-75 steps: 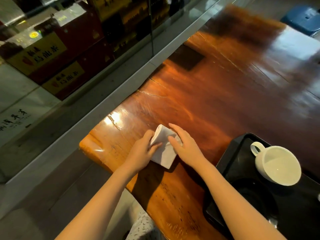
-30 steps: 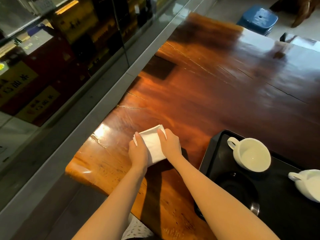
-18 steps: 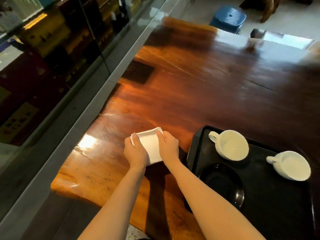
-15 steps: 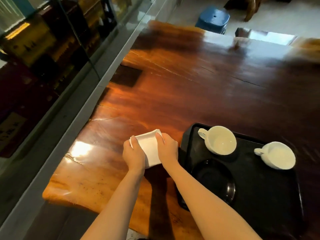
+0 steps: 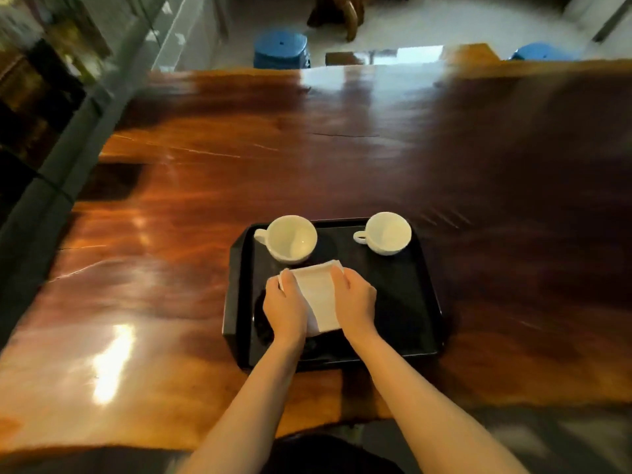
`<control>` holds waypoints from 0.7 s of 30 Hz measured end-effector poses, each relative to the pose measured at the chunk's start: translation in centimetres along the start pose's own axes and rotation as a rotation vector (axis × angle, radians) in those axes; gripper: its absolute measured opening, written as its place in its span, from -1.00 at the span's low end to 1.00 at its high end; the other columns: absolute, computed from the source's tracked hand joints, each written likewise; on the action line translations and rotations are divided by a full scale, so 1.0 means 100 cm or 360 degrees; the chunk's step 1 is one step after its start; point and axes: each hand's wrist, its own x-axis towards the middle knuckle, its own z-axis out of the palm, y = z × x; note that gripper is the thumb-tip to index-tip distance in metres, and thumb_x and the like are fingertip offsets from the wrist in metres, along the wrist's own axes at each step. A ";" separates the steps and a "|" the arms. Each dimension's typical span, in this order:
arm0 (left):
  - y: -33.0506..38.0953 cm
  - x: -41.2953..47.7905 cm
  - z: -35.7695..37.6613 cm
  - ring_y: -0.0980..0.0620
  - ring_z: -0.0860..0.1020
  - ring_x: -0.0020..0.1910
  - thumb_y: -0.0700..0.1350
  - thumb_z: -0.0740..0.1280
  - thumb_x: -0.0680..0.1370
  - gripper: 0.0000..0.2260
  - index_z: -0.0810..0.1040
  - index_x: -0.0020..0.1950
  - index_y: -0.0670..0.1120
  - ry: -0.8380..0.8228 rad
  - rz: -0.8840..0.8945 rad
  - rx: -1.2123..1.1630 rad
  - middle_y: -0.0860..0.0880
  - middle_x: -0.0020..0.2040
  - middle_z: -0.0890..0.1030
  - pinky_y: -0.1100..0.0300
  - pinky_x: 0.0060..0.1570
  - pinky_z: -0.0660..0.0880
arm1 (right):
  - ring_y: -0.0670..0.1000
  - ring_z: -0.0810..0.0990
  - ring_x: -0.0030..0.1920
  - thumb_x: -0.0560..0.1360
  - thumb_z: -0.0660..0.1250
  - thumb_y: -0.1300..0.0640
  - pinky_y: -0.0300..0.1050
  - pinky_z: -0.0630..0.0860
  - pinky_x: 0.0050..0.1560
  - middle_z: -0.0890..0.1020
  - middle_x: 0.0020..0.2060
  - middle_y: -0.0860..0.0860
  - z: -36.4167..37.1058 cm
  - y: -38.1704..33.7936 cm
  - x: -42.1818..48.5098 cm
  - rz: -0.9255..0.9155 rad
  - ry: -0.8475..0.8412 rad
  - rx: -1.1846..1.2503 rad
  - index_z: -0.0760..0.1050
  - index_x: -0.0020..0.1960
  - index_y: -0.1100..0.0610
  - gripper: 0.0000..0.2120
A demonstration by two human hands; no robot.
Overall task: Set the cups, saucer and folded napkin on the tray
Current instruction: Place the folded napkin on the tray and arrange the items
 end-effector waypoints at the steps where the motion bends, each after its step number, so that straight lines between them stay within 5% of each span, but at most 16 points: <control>1: 0.002 -0.010 0.015 -0.01 0.46 -0.17 -0.02 0.09 0.62 -0.70 0.48 0.02 -0.22 -0.0039 -0.0006 -0.0004 -0.08 -0.10 0.54 0.16 -0.32 0.30 | -0.14 0.52 -0.35 0.58 0.15 -0.06 -0.28 0.39 -0.37 0.57 -0.37 -0.02 -0.017 0.007 0.002 0.0005 0.0054 0.0003 0.54 -0.22 0.18 -0.61; 5: 0.003 -0.042 0.069 0.02 0.49 -0.17 0.02 0.10 0.61 -0.71 0.47 0.05 -0.17 -0.0215 -0.0098 -0.0063 -0.08 -0.08 0.54 0.16 -0.21 0.39 | -0.15 0.49 -0.37 0.59 0.14 -0.03 -0.36 0.33 -0.44 0.55 -0.39 -0.05 -0.072 0.038 0.012 0.0025 0.0197 -0.0080 0.54 -0.22 0.13 -0.65; 10: -0.002 -0.053 0.113 0.06 0.45 -0.12 0.04 0.07 0.62 -0.73 0.41 0.12 -0.12 -0.0426 -0.0287 -0.0005 -0.03 -0.05 0.48 0.14 -0.10 0.36 | -0.01 0.56 -0.27 0.59 0.11 -0.05 -0.14 0.43 -0.31 0.62 -0.27 0.08 -0.105 0.071 0.034 0.0157 0.0156 -0.0124 0.57 -0.13 0.16 -0.62; 15: -0.012 -0.039 0.127 -0.08 0.51 0.10 -0.02 0.07 0.62 -0.66 0.35 0.33 -0.14 -0.0668 -0.0431 0.0205 -0.14 0.20 0.51 0.04 0.08 0.51 | 0.05 0.48 -0.22 0.62 -0.01 -0.06 -0.10 0.33 -0.29 0.50 -0.28 0.04 -0.117 0.089 0.058 0.0353 -0.0025 -0.0406 0.40 -0.22 0.09 -0.63; 17: -0.018 -0.038 0.126 -0.06 0.53 0.14 -0.12 0.12 0.61 -0.64 0.30 0.41 -0.09 -0.0742 -0.0435 0.0202 -0.09 0.26 0.50 0.05 0.06 0.55 | 0.09 0.48 -0.14 0.63 -0.05 -0.02 -0.09 0.34 -0.18 0.50 -0.17 0.07 -0.116 0.093 0.060 0.0424 -0.0141 -0.0499 0.38 -0.09 0.11 -0.68; 21: -0.038 -0.047 0.117 -0.06 0.36 0.39 -0.22 0.20 0.56 -0.46 0.13 0.50 0.06 -0.0793 -0.0329 0.0198 0.02 0.45 0.32 -0.12 0.32 0.41 | 0.12 0.49 0.14 0.62 0.00 0.11 -0.04 0.42 0.06 0.43 0.23 0.13 -0.110 0.097 0.050 0.0401 -0.0261 -0.0574 0.24 0.40 0.12 -0.63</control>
